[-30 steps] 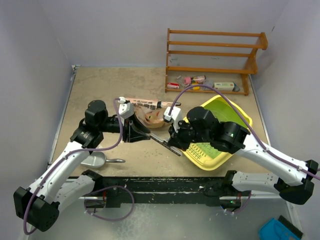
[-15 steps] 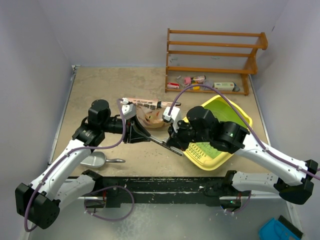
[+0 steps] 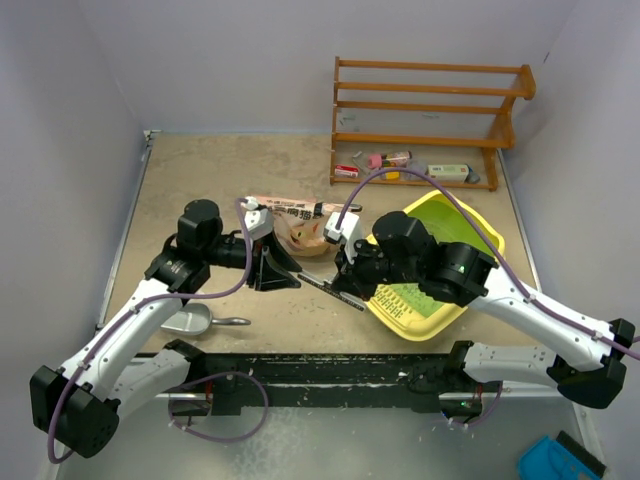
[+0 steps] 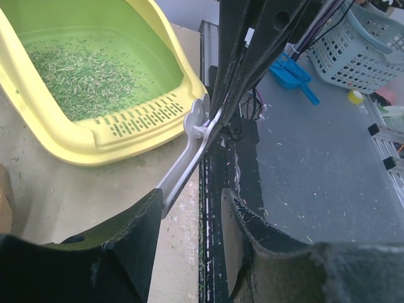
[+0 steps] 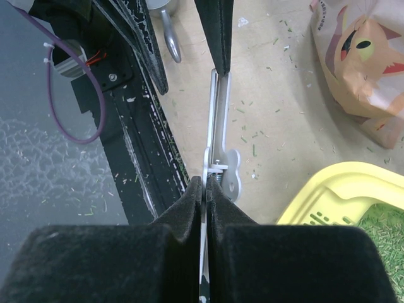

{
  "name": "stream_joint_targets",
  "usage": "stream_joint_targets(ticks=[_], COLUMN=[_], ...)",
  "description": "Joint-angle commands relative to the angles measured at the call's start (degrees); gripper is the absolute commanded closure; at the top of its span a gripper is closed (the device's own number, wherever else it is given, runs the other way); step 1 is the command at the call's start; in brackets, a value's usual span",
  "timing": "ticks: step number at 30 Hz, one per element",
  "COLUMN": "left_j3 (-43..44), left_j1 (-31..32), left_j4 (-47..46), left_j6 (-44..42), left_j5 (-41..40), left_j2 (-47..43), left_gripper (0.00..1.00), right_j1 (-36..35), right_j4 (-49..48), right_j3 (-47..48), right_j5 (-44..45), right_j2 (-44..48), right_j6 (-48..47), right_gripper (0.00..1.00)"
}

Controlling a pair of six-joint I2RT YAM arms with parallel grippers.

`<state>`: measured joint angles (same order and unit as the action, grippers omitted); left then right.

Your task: Fill the litter box with clean litter

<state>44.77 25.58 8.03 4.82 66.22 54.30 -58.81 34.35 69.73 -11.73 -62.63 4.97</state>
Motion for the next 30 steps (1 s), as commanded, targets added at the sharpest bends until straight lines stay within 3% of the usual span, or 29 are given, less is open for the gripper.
stream_joint_targets(ticks=[1,12,21,30], left_j3=[2.22,2.33,0.67,-0.12], left_j1=[0.17,0.17,0.22,0.17], left_j4=[-0.39,-6.08,-6.74,-5.79], left_j6=[-2.37,1.56,1.78,1.14], left_j5=[-2.63,-6.62,-0.92,-0.35], left_j2=[-0.24,-2.69,-1.41,-1.20], left_gripper=[0.53,0.49,0.49,0.41], right_j1=[-0.17,-0.17,-0.16,-0.17], right_j4=[-3.52,0.11,-2.98,-5.01], right_j3=[0.35,-1.26,-2.24,-1.19], right_j5=[-3.97,-1.48,0.08,-3.17], right_j2=[1.45,0.36,3.22,2.71], right_j6=[0.36,1.70,1.71,1.81], right_gripper=[1.00,1.00,1.00,1.00])
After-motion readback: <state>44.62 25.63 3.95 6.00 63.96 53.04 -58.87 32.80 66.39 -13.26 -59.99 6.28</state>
